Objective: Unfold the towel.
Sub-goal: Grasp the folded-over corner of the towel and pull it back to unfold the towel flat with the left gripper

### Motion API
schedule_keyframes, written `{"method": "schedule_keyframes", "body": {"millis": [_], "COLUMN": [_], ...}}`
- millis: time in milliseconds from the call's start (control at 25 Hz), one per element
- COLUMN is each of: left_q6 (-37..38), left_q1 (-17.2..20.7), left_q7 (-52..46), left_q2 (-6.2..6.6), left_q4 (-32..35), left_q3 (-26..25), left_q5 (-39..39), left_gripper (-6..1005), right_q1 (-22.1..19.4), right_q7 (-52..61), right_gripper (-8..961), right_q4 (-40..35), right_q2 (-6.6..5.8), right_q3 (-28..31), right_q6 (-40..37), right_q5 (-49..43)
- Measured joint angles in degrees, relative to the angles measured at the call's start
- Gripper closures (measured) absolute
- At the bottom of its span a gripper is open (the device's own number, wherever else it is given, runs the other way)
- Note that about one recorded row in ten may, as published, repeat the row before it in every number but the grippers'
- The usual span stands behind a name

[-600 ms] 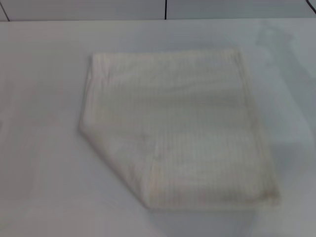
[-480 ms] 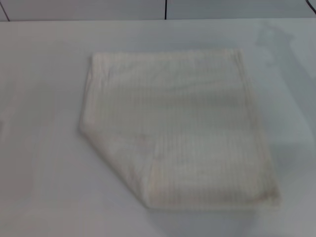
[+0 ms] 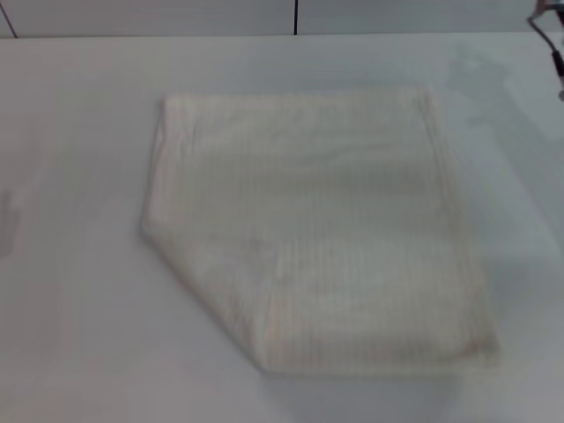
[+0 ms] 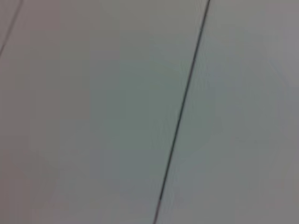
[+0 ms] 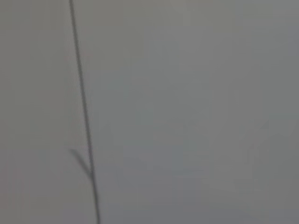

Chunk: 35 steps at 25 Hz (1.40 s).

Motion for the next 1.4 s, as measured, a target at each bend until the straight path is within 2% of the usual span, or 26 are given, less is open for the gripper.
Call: {"method": "schedule_keyframes", "body": {"millis": [80, 120, 160, 240, 400, 480, 640, 760, 880, 1000, 1120, 1280, 1400], "left_q6": [0.3, 0.7, 0.7, 1.2, 1.8, 2.2, 4.0, 6.1, 8.1, 9.7, 10.6, 11.0, 11.6], "left_q1": [0.0, 0.1, 0.1, 0.2, 0.4, 0.5, 0.5, 0.0, -1.3, -3.6, -6.3, -9.0, -11.5], "left_q7": [0.1, 0.2, 0.2, 0.4, 0.5, 0.4, 0.1, 0.2, -0.6, -4.6, -11.1, -19.2, -24.5], "left_q2": [-0.06, -0.05, -0.05, 0.01, 0.14, 0.31, 0.47, 0.49, 0.64, 0.67, 0.67, 0.66, 0.69], "left_q4": [-0.4, -0.4, -0.4, -0.1, 0.1, 1.4, 3.3, 5.3, 7.1, 11.1, 15.2, 19.2, 22.5], "left_q3": [0.6, 1.7, 1.7, 3.3, 4.4, 6.7, 10.9, 14.9, 18.9, 23.6, 26.9, 30.3, 34.9], "left_q5": [0.5, 1.1, 1.1, 1.4, 1.4, 1.4, 1.4, 1.4, 1.4, 1.4, 1.4, 1.4, 1.4], "left_gripper": [207, 207, 207, 208, 209, 209, 210, 211, 212, 213, 214, 215, 216], "right_q1": [0.4, 0.5, 0.5, 0.5, 1.1, 2.3, 4.4, 6.6, 8.7, 10.8, 11.8, 11.8, 11.5], "right_q7": [0.2, 2.0, 2.0, 6.1, 25.5, 37.0, 61.1, 79.5, 89.0, 92.9, 95.1, 95.3, 95.3], "right_gripper": [937, 931, 925, 913, 890, 878, 873, 874, 874, 876, 877, 879, 880], "right_q4": [-1.5, -3.9, -3.9, -7.7, -17.4, -20.5, -27.5, -32.2, -34.3, -34.3, -33.7, -32.2, -30.4], "right_q2": [-0.08, -0.23, -0.23, -0.85, -3.47, -4.44, -5.71, -6.67, -6.95, -7.03, -7.08, -6.89, -6.72], "right_q3": [-2.6, -6.2, -6.2, -10.2, -17.3, -18.7, -18.4, -16.2, -11.6, -7.7, -6.7, -7.8, -8.2], "right_q6": [3.4, 7.2, 7.2, 11.4, 21.7, 23.4, 22.1, 16.4, 9.6, 3.8, 1.0, 0.2, 1.1], "right_q5": [-0.1, -1.1, -1.1, -4.9, -25.3, -38.2, -65.3, -85.4, -97.7, -105.6, -111.3, -113.2, -113.7]}}
